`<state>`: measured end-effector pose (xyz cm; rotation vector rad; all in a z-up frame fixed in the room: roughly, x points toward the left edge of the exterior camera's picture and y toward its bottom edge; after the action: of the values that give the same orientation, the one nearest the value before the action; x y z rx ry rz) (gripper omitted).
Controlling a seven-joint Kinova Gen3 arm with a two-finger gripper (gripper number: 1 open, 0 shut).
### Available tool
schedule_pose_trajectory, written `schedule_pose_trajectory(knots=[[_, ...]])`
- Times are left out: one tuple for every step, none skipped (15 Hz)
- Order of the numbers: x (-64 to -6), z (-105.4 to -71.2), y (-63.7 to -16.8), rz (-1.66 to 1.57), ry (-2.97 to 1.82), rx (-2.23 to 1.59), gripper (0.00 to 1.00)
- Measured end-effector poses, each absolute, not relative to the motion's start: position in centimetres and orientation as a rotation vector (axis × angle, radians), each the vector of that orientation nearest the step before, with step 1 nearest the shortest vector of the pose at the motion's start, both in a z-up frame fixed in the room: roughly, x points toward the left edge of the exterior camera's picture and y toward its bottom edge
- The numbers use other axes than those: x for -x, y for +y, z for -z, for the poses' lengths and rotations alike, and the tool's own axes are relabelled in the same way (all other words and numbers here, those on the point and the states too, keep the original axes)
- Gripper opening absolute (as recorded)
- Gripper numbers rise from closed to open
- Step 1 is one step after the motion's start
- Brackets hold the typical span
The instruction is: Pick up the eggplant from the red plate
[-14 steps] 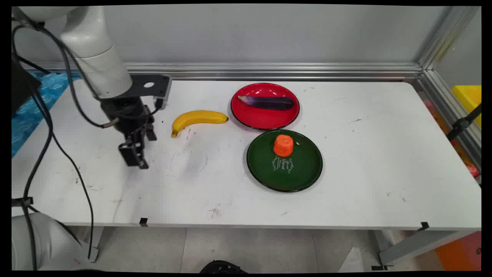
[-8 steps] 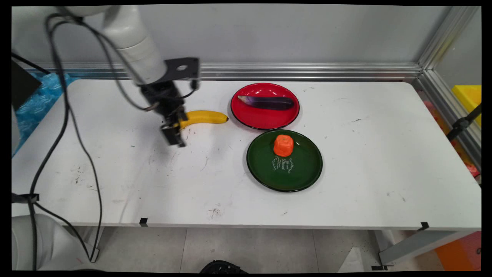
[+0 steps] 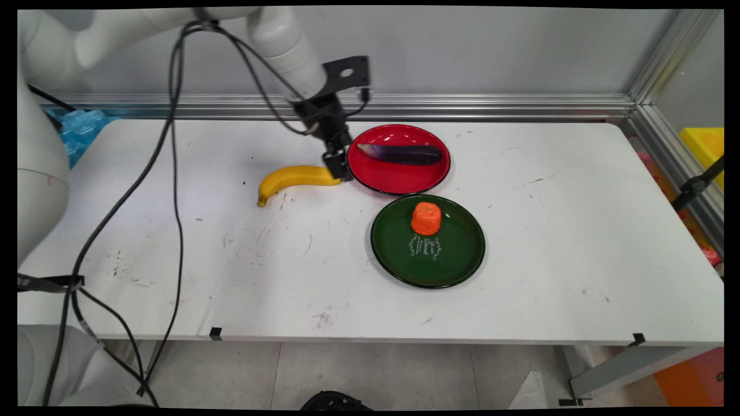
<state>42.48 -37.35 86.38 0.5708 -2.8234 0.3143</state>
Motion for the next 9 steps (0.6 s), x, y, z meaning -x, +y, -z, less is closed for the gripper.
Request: schedule_pose_trajectory(knots=[[-42.0,-86.1,-38.7,-0.334,-2.809,-0.554,1.00],[-41.5,-85.8,-40.0,-0.352,-2.796,-0.539,1.00],[-41.1,-85.6,-41.2,-0.365,-2.786,-0.526,1.00],[-40.8,-85.2,-42.4,-0.377,-2.776,-0.512,1.00],[-40.6,-84.9,-43.3,-0.384,-2.770,-0.501,1.00],[-40.4,-84.5,-44.4,-0.389,-2.765,-0.489,1.00],[-40.2,-84.1,-45.2,-0.392,-2.760,-0.481,1.00],[-40.0,-83.6,-46.2,-0.393,-2.752,-0.474,1.00],[-39.9,-83.1,-47.0,-0.391,-2.747,-0.469,1.00]])
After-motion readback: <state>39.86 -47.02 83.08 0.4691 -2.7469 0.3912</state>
